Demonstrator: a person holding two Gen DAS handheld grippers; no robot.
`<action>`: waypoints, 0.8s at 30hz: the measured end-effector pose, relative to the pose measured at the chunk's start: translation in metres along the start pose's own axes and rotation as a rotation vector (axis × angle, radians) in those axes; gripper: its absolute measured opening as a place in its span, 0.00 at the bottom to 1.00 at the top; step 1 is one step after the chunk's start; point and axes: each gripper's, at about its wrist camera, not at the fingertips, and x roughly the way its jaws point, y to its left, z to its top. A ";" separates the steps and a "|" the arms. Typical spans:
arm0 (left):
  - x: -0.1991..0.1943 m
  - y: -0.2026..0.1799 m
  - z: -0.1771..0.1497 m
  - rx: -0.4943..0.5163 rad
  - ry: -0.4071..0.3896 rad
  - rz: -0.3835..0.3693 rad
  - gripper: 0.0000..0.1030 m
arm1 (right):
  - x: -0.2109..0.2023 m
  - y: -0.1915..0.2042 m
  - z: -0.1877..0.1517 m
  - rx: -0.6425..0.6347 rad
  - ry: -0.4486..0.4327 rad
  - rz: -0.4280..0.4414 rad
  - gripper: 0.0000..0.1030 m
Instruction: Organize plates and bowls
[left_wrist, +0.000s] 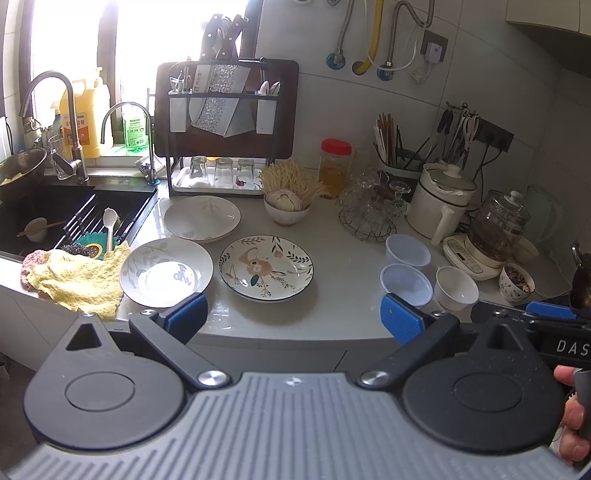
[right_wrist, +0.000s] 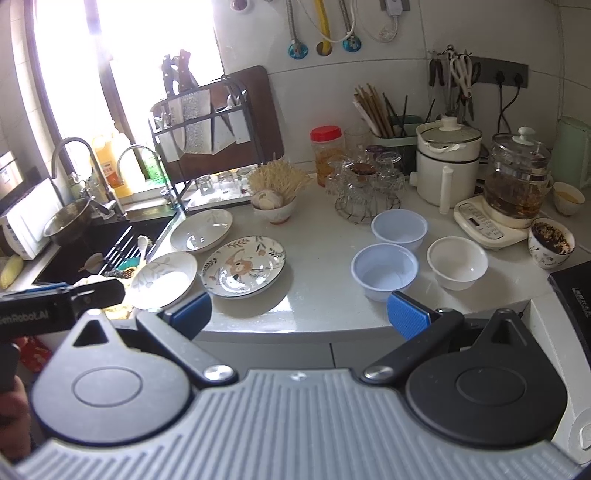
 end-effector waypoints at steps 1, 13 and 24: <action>-0.001 -0.001 0.000 0.004 0.000 0.004 0.99 | 0.001 -0.001 0.000 0.006 0.003 0.005 1.00; -0.001 -0.002 -0.003 -0.003 -0.004 0.017 0.99 | 0.001 -0.002 -0.004 0.008 0.016 0.017 1.00; -0.004 0.002 -0.010 -0.018 0.014 0.047 0.99 | 0.004 -0.006 -0.009 0.036 0.048 0.047 1.00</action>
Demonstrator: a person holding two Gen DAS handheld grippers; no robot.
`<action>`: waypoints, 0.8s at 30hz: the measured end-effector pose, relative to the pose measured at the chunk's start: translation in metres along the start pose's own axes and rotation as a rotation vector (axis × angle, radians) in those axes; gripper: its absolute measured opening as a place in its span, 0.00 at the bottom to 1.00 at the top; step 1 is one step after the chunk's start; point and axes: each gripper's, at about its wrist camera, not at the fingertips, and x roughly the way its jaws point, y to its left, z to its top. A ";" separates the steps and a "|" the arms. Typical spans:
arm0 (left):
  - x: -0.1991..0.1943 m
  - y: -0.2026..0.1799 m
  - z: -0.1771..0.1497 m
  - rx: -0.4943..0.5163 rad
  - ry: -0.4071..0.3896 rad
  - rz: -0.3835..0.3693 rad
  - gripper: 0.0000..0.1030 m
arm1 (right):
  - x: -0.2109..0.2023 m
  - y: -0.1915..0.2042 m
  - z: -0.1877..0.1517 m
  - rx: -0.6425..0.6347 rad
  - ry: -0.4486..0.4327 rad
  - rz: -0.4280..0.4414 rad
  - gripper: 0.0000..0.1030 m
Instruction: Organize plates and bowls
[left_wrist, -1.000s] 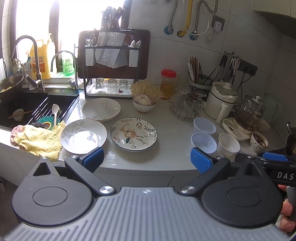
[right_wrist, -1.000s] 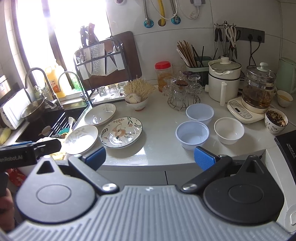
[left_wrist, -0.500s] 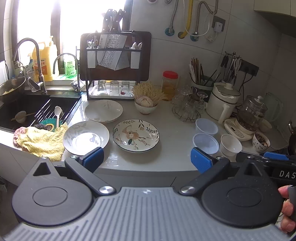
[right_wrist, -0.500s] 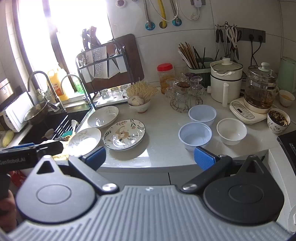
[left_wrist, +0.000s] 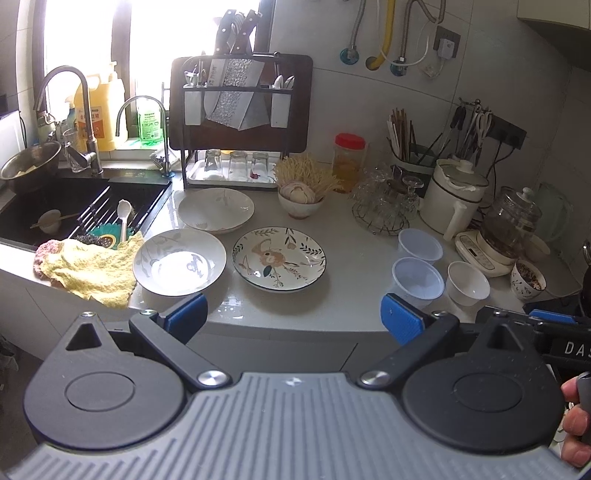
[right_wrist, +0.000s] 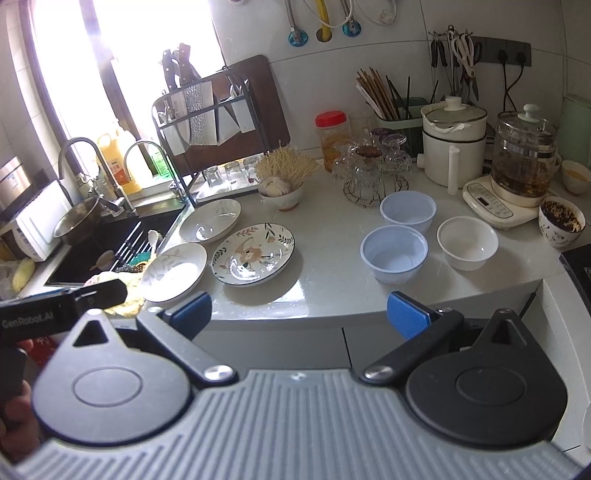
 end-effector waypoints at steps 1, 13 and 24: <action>0.000 0.001 0.000 -0.001 0.003 0.000 0.99 | 0.000 0.000 0.000 0.001 0.000 0.002 1.00; 0.017 0.014 -0.013 -0.035 0.034 0.038 0.99 | 0.011 0.007 -0.002 -0.027 0.008 0.036 1.00; 0.059 0.046 0.002 -0.013 0.035 0.083 0.99 | 0.047 0.030 0.009 0.017 0.032 0.032 1.00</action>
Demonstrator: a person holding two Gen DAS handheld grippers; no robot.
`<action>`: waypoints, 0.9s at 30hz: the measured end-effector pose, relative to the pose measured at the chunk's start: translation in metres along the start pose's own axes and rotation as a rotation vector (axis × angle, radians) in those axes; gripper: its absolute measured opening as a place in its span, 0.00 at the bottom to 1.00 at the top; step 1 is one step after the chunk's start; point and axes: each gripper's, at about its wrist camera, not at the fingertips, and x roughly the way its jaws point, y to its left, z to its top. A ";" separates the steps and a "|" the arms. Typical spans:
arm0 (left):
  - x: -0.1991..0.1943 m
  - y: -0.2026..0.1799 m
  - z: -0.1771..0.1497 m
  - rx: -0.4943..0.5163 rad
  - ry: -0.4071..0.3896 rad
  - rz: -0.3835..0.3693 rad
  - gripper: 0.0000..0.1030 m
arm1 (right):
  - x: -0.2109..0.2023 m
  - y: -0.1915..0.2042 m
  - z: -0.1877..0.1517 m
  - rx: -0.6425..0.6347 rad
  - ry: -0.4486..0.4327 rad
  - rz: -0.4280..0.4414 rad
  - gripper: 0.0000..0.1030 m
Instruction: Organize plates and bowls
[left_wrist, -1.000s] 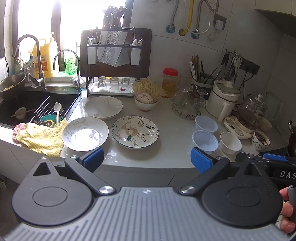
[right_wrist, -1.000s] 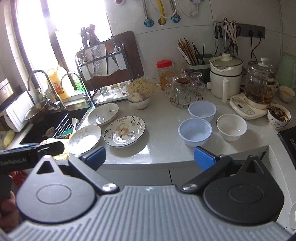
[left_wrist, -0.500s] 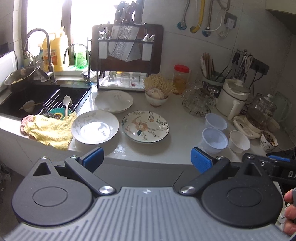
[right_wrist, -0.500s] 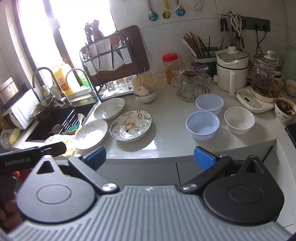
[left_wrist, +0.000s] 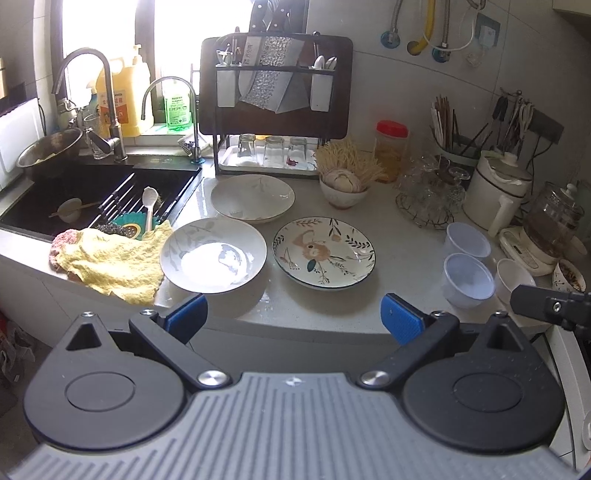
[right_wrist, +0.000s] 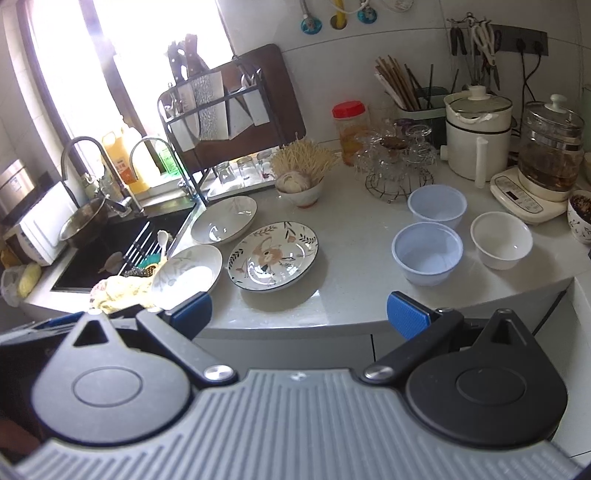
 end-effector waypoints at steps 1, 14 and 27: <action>0.006 0.002 0.003 0.006 0.010 -0.004 0.99 | 0.003 0.001 0.000 0.005 0.007 0.003 1.00; 0.080 0.059 0.049 -0.017 0.088 -0.033 0.99 | 0.073 0.047 0.024 0.032 0.053 -0.002 1.00; 0.157 0.142 0.081 -0.083 0.164 -0.093 0.99 | 0.165 0.100 0.050 0.036 0.147 0.053 0.97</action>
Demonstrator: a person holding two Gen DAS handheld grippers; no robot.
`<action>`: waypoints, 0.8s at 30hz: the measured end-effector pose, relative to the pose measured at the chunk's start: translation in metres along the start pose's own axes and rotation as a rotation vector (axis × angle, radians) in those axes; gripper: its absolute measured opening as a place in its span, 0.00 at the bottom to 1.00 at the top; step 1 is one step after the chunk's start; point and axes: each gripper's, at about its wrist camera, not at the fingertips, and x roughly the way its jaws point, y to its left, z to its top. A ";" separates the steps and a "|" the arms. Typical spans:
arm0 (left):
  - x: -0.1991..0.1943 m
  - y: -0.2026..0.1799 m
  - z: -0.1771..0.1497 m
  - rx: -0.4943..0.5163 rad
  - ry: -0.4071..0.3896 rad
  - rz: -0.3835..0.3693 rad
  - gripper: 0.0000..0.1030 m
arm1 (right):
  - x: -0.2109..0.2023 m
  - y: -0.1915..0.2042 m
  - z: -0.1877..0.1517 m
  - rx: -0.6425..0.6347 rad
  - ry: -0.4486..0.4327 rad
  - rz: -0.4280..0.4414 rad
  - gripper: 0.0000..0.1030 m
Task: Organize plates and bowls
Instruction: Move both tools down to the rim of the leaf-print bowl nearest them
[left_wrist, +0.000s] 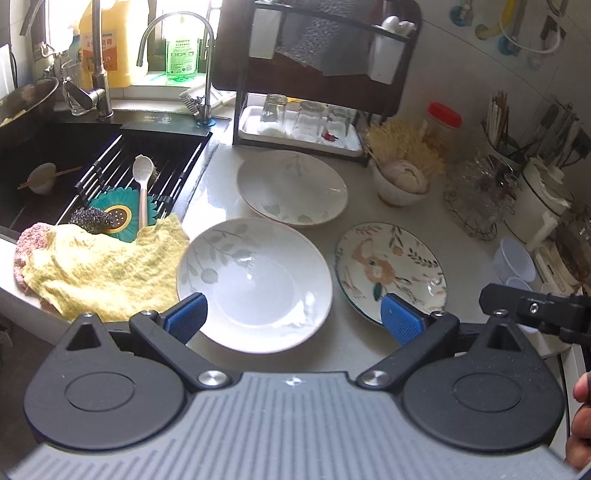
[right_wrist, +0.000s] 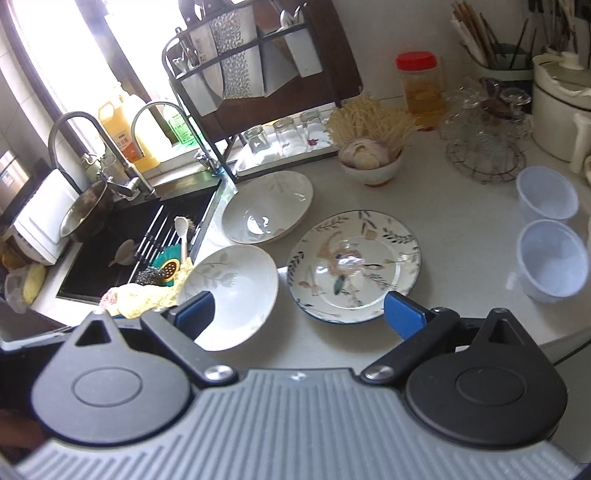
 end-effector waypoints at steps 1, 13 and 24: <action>0.006 0.010 0.005 -0.004 0.006 -0.009 0.99 | 0.008 0.004 0.001 0.004 0.007 -0.006 0.96; 0.079 0.091 0.048 0.016 0.104 -0.081 0.98 | 0.098 0.025 0.004 0.148 0.157 0.021 0.79; 0.139 0.130 0.057 0.062 0.234 -0.193 0.90 | 0.148 0.028 -0.018 0.241 0.248 -0.002 0.78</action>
